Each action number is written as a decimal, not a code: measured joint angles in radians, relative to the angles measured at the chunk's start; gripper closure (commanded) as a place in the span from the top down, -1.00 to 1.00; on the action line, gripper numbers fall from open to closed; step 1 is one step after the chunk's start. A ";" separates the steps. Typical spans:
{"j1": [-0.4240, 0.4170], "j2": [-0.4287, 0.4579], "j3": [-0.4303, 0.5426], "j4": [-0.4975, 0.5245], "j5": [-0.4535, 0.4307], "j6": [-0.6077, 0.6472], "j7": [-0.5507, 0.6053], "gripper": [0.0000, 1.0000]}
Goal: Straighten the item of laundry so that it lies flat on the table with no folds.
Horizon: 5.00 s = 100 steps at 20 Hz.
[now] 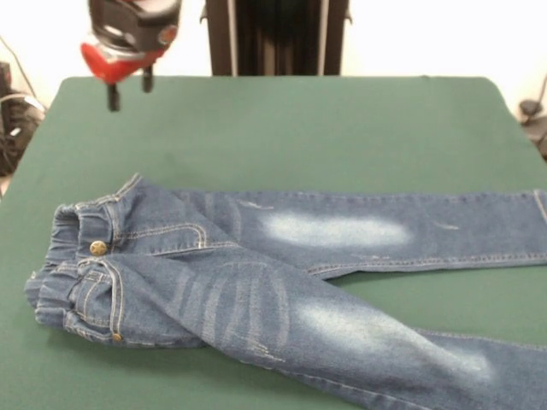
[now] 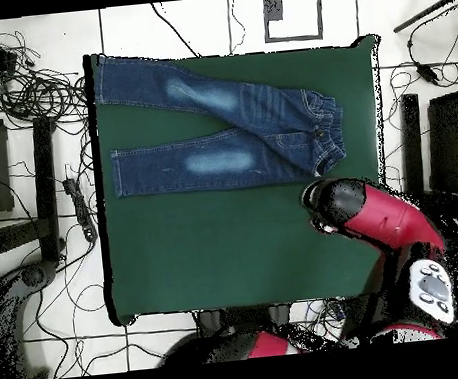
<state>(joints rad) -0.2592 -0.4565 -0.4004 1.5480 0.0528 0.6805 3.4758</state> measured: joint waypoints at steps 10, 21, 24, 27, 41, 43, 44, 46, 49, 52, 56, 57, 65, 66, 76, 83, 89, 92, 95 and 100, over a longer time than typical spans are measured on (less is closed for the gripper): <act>-0.105 -0.012 0.020 -0.164 0.009 0.015 0.000 1.00; -0.101 0.024 0.054 -0.353 0.102 0.015 0.000 1.00; -0.097 0.041 0.059 -0.383 0.129 0.015 0.000 1.00; -0.093 0.060 0.060 -0.413 0.149 0.022 0.000 1.00; -0.081 0.186 0.060 -0.567 0.207 0.128 0.000 1.00; -0.079 0.209 0.060 -0.584 0.218 0.131 0.000 1.00; -0.078 0.215 0.060 -0.588 0.220 0.131 0.000 1.00; -0.076 0.236 0.060 -0.605 0.227 0.131 0.000 1.00; -0.070 0.266 0.060 -0.637 0.235 0.137 0.000 1.00; -0.065 0.290 0.056 -0.668 0.239 0.150 0.000 1.00; -0.055 0.338 0.037 -0.742 0.252 0.198 0.000 1.00; -0.054 0.346 0.033 -0.755 0.255 0.207 0.000 1.00; -0.052 0.418 0.004 -0.893 0.292 0.291 0.000 1.00; -0.052 0.423 0.003 -0.903 0.296 0.296 0.000 1.00; -0.051 0.448 0.003 -0.959 0.389 0.414 0.000 1.00; -0.022 0.406 -0.006 -0.902 0.386 0.487 0.000 1.00; 0.011 0.317 -0.035 -0.776 0.358 0.491 0.000 1.00; 0.021 0.284 -0.053 -0.742 0.333 0.491 0.000 1.00; 0.020 0.266 -0.066 -0.734 0.308 0.491 0.000 1.00; 0.020 0.263 -0.095 -0.734 0.258 0.491 0.000 1.00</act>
<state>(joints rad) -0.2395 -0.1938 -0.4955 0.8143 0.3107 1.1714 3.4758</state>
